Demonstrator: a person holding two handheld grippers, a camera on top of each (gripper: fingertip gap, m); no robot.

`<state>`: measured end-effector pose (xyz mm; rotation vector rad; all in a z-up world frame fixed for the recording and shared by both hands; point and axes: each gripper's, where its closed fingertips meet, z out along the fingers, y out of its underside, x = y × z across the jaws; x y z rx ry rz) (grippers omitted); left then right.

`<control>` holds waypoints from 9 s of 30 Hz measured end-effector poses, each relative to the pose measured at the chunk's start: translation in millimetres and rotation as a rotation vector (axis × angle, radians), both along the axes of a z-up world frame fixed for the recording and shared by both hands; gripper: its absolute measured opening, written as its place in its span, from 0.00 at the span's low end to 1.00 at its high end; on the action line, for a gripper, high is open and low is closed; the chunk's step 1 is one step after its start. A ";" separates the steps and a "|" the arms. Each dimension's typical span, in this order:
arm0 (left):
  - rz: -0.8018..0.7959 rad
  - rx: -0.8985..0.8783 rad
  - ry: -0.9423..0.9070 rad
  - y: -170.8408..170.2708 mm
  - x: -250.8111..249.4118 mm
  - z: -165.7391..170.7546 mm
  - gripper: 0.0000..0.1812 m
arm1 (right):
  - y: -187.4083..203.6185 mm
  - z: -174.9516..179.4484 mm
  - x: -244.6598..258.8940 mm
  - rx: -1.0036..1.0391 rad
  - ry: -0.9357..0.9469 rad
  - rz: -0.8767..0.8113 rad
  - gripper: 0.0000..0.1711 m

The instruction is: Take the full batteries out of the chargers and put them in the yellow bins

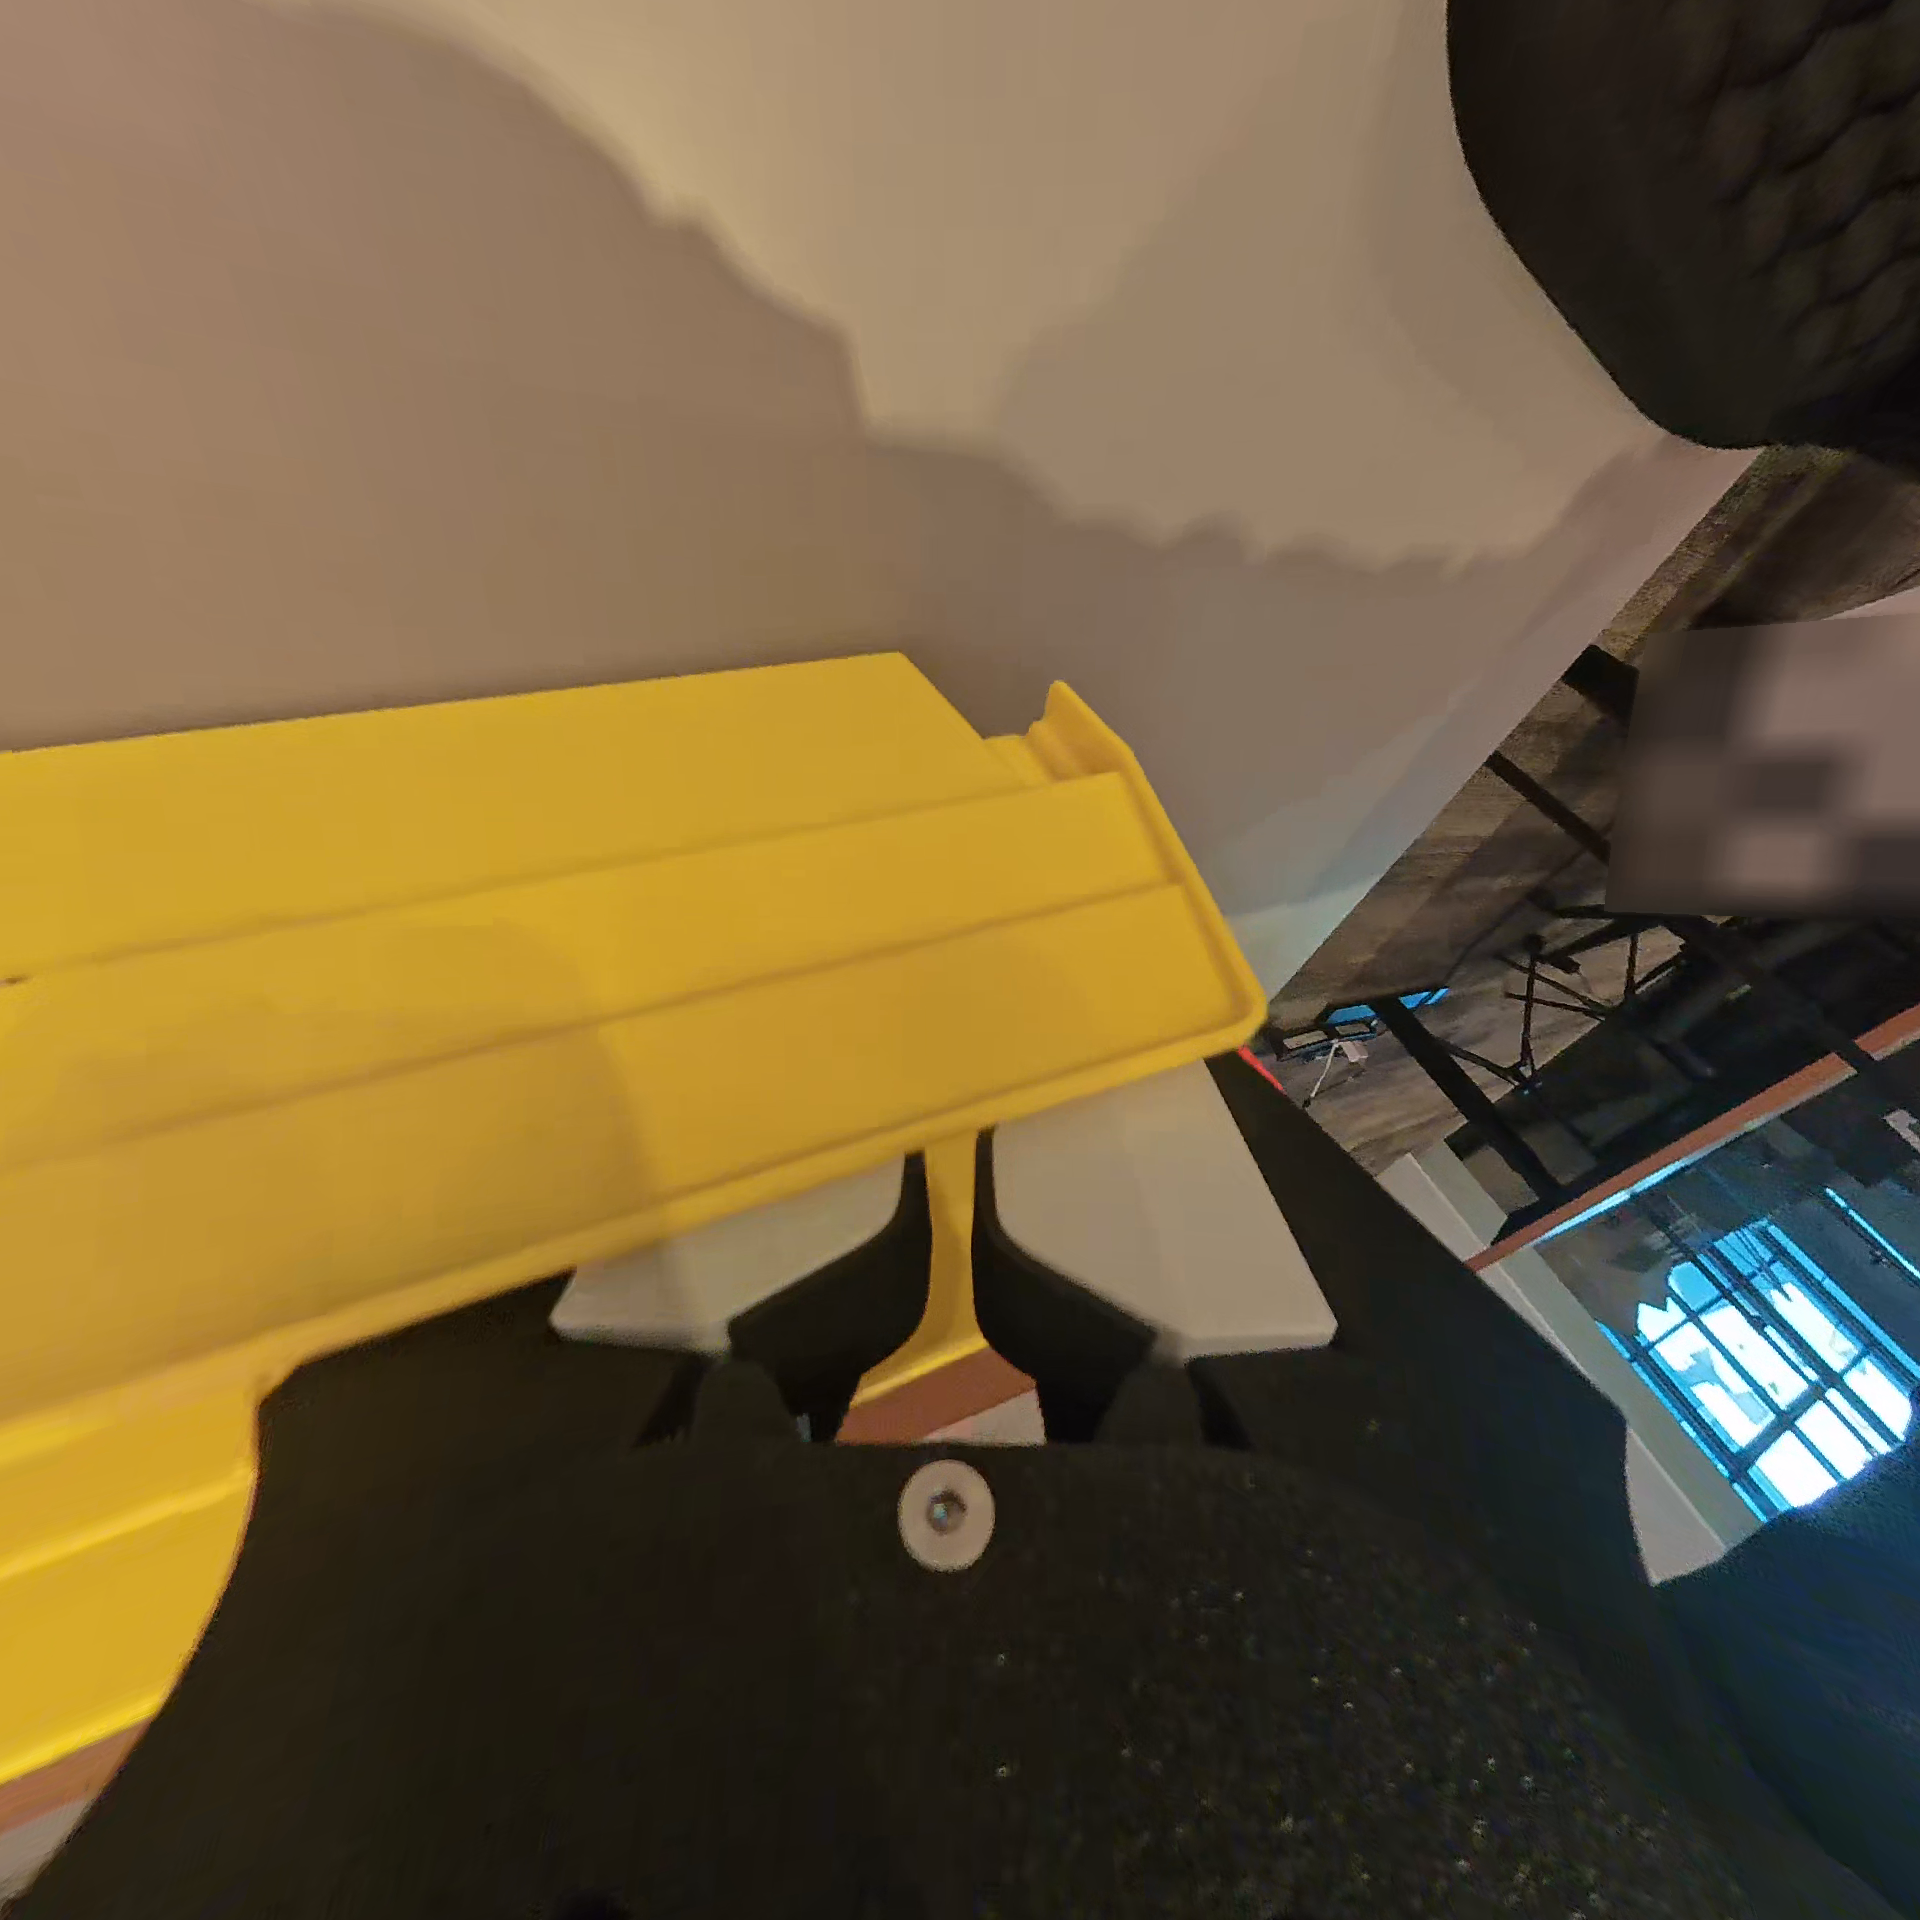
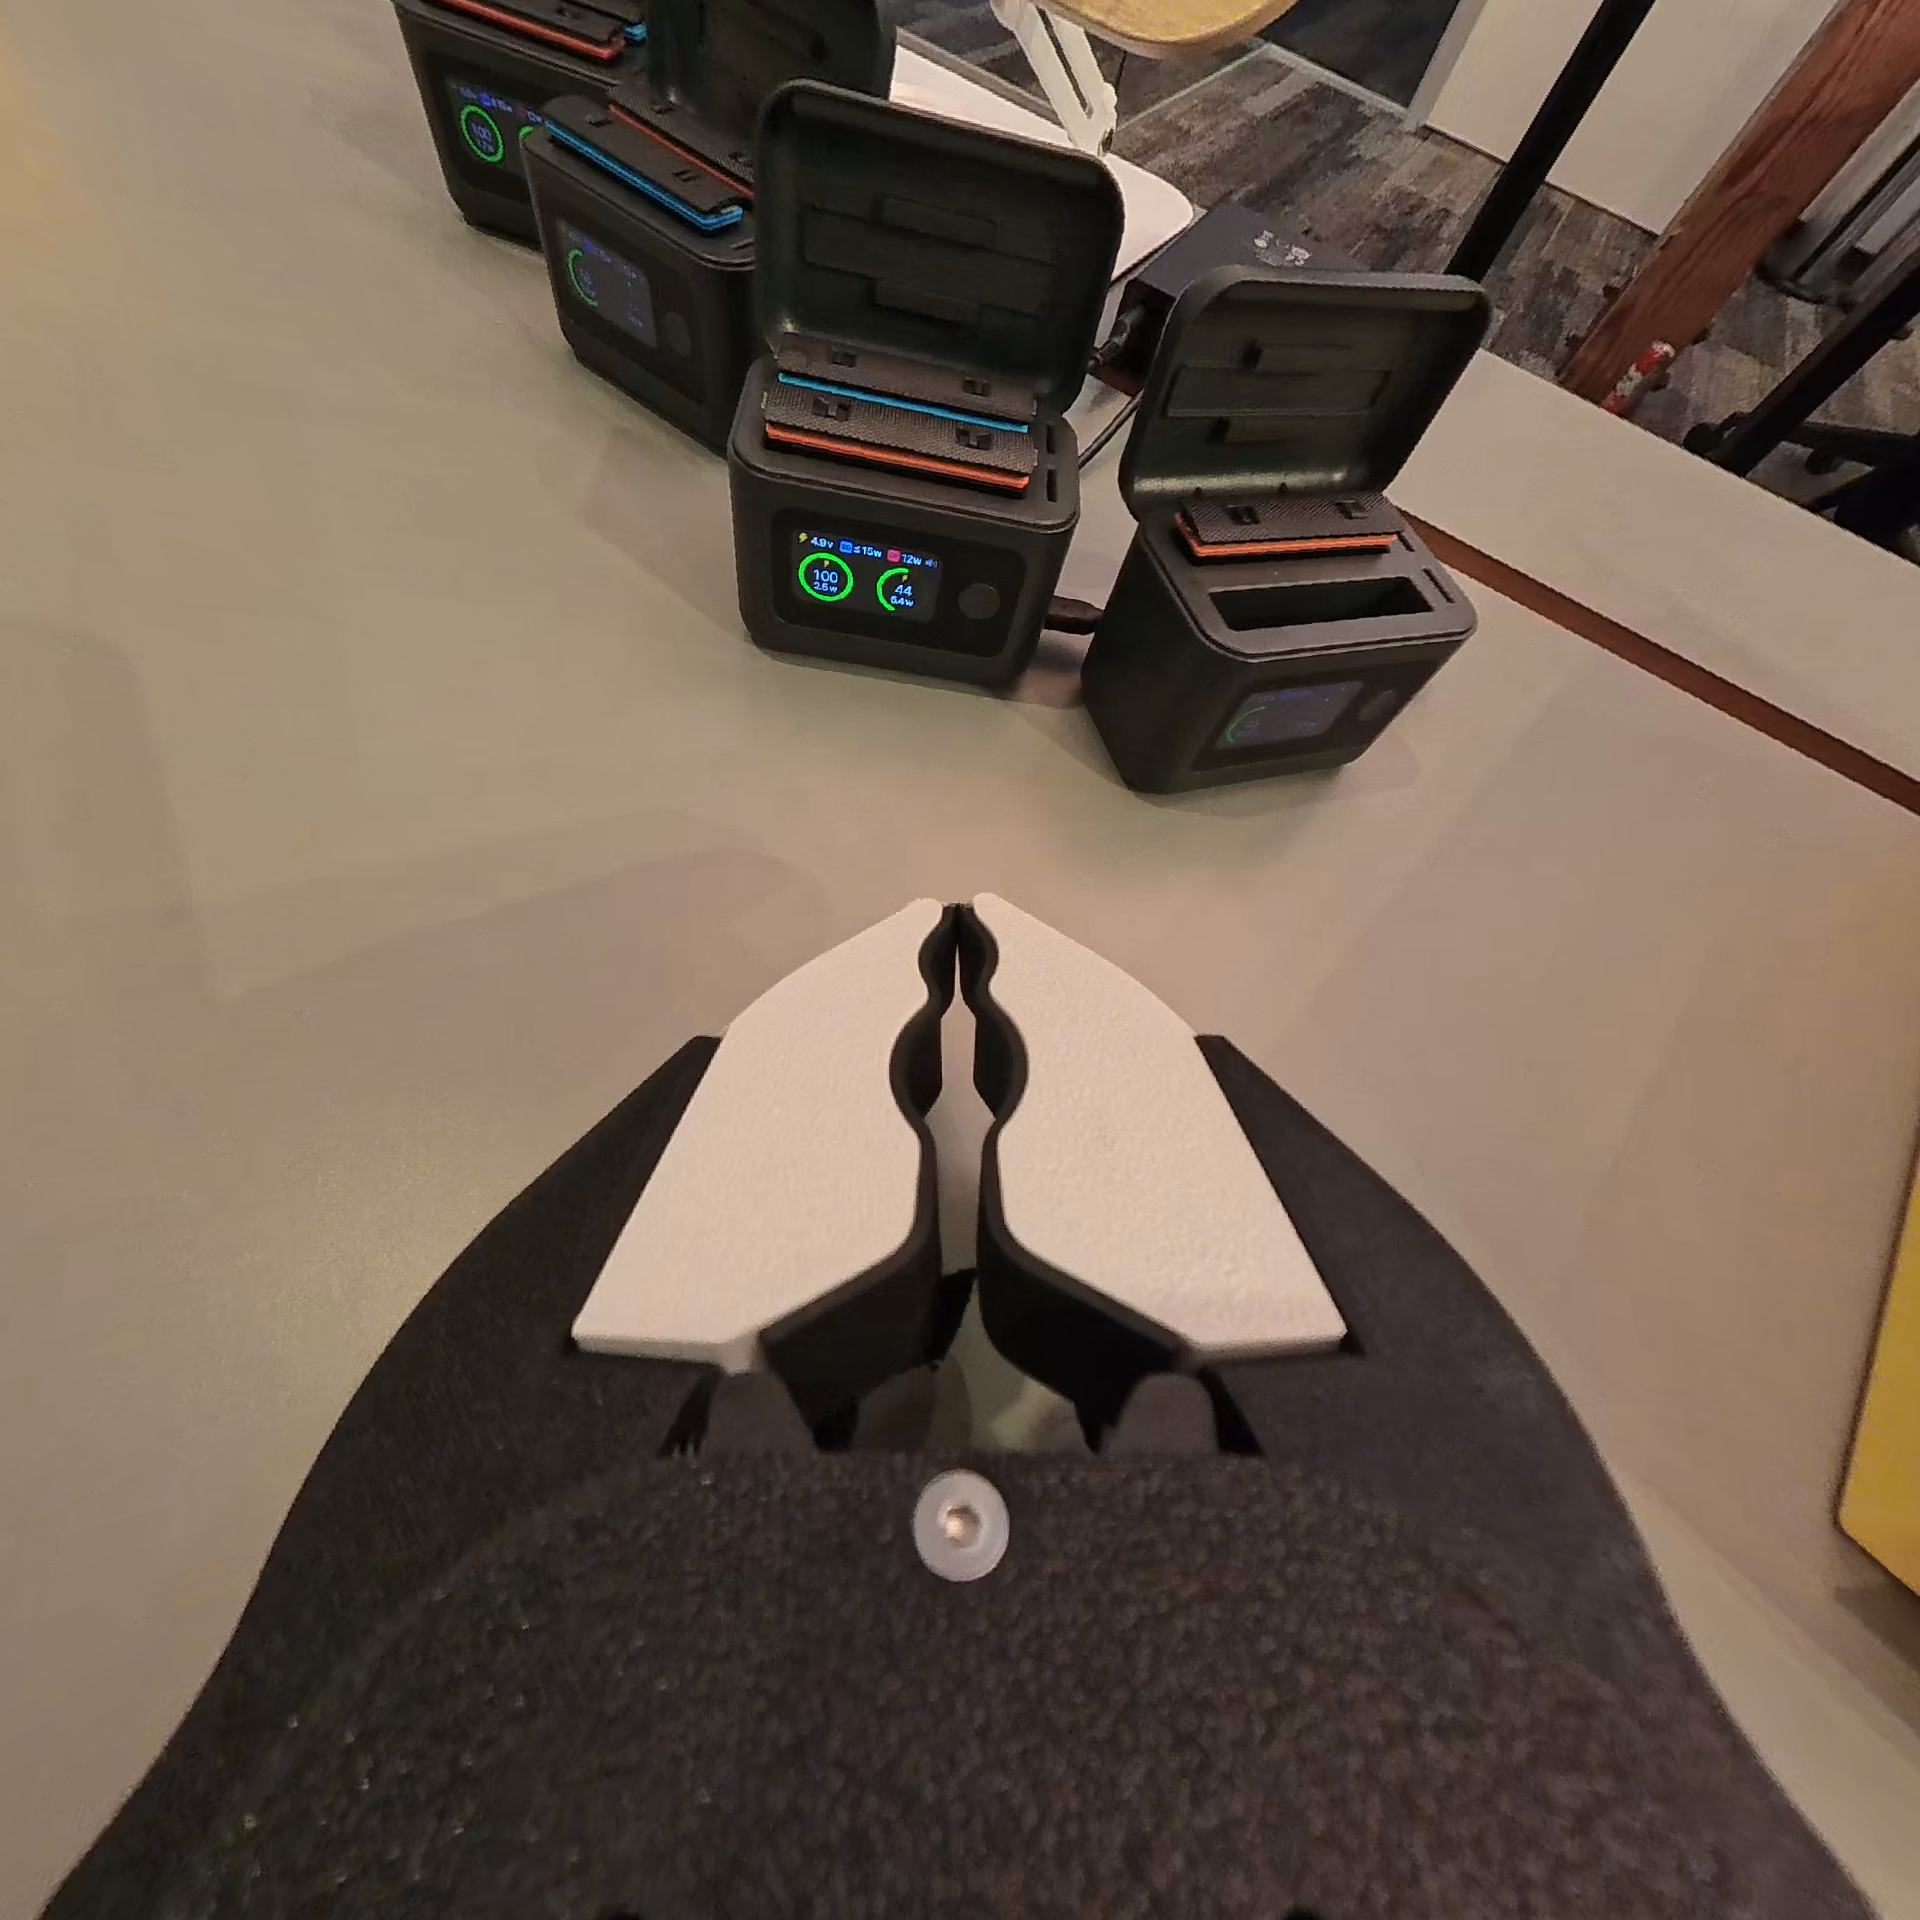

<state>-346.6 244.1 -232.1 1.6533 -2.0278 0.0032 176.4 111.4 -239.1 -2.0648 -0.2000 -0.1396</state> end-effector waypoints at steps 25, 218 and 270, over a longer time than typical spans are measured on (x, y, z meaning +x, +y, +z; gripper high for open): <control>0.032 0.233 0.055 13.0 -53.9 20.5 0.12 | 0.3 -1.0 -1.0 -0.005 -0.025 0.004 0.00; 0.268 -0.339 -1.842 -209.2 388.0 103.7 0.15 | -78.1 152.6 -135.3 0.545 0.731 0.953 0.06; 0.280 -0.027 -1.621 -171.3 396.5 38.7 0.09 | 47.6 87.7 57.6 -0.574 -0.989 1.021 0.09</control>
